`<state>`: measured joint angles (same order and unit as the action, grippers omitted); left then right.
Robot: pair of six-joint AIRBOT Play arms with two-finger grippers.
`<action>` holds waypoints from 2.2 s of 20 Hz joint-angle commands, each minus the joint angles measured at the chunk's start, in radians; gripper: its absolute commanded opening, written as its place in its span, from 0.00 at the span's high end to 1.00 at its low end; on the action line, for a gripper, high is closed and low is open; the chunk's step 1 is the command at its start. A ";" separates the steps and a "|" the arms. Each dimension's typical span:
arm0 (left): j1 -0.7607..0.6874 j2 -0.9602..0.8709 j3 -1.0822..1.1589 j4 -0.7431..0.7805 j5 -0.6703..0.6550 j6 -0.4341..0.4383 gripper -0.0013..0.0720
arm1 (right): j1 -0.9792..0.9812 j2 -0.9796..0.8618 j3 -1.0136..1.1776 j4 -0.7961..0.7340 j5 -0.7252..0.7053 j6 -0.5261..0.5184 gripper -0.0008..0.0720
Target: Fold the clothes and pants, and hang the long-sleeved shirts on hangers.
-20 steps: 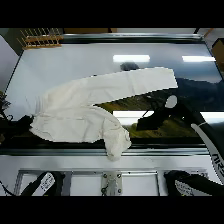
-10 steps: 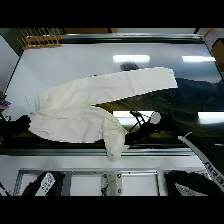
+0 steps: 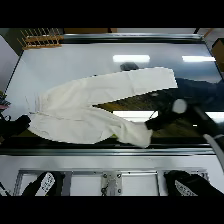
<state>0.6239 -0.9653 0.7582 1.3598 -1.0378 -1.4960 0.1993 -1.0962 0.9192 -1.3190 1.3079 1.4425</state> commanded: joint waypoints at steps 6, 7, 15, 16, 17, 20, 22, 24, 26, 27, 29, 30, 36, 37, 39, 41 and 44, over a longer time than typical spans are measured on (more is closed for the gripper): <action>0.001 0.001 0.000 0.001 0.002 0.000 0.96 | -0.435 0.284 0.133 -0.177 0.130 0.070 0.97; 0.001 0.001 0.000 0.001 0.002 0.000 0.96 | -0.444 0.279 0.133 -0.177 0.101 0.097 0.97; 0.001 0.001 0.000 0.001 0.002 0.000 0.96 | -0.443 0.007 0.134 -0.030 -0.339 0.253 0.56; 0.001 0.001 0.000 0.001 0.002 0.000 0.96 | -0.444 -0.047 0.142 -0.010 -0.372 0.252 0.13; 0.001 0.001 0.000 0.002 0.002 0.000 0.96 | -0.447 -0.086 0.156 -0.005 -0.376 0.252 0.01; 0.001 0.001 0.000 0.001 0.002 0.000 0.96 | -0.480 -0.110 0.163 -0.006 -0.296 0.243 0.01; 0.001 0.001 0.000 0.001 0.002 0.000 0.96 | -0.503 -0.069 0.127 -0.019 -0.193 0.206 0.01; 0.001 0.001 0.000 0.001 0.002 0.000 0.96 | -0.533 -0.003 0.034 -0.073 -0.154 0.232 0.01; 0.001 0.001 0.000 0.001 0.002 0.000 0.96 | -0.602 0.065 -0.103 -0.073 -0.151 0.309 0.01; 0.001 0.001 0.000 0.001 0.002 0.000 0.96 | -0.651 0.087 -0.176 -0.072 -0.157 0.345 0.01; 0.001 0.001 0.000 0.001 0.002 0.000 0.96 | -0.758 0.090 -0.290 -0.040 -0.177 0.363 0.01; 0.001 0.001 0.000 0.001 0.002 0.000 0.96 | -0.816 0.088 -0.337 0.005 -0.206 0.362 0.01; 0.001 0.001 0.000 0.002 0.002 0.000 0.96 | -0.879 0.057 -0.428 0.176 -0.416 0.360 0.01; 0.001 0.001 0.000 0.002 0.002 0.000 0.96 | -0.862 0.045 -0.428 0.193 -0.441 0.360 0.01; 0.001 0.001 0.000 0.001 0.002 0.000 0.96 | -0.815 0.011 -0.428 0.204 -0.476 0.360 0.01; 0.001 0.001 0.000 0.001 0.002 0.000 0.96 | -0.756 -0.029 -0.428 0.224 -0.502 0.360 0.01; 0.001 0.001 0.000 0.001 0.002 0.000 0.96 | -0.683 -0.060 -0.428 0.224 -0.552 0.360 0.01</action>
<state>0.6243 -0.9653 0.7578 1.3609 -1.0363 -1.4960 -0.5457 -1.1202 0.4988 -1.1019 0.8143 1.8042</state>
